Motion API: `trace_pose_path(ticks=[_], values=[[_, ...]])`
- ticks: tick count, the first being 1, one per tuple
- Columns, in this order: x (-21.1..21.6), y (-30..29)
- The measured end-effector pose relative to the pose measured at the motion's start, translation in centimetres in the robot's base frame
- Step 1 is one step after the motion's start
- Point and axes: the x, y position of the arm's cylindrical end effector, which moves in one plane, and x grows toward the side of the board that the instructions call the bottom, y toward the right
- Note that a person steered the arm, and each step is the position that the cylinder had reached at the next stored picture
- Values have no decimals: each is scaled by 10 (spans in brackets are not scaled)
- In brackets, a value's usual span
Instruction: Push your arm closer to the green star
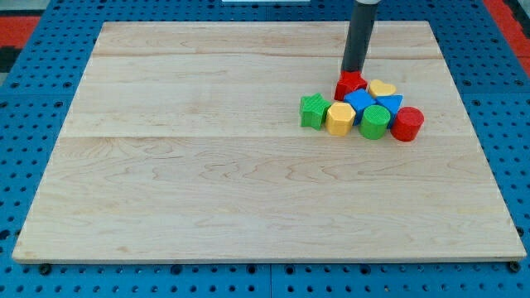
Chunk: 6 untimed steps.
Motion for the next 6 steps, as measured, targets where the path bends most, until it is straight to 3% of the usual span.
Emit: trace_pose_path(ticks=[2,4,6], values=[[-4,-71],[75,-129],[121,-126]])
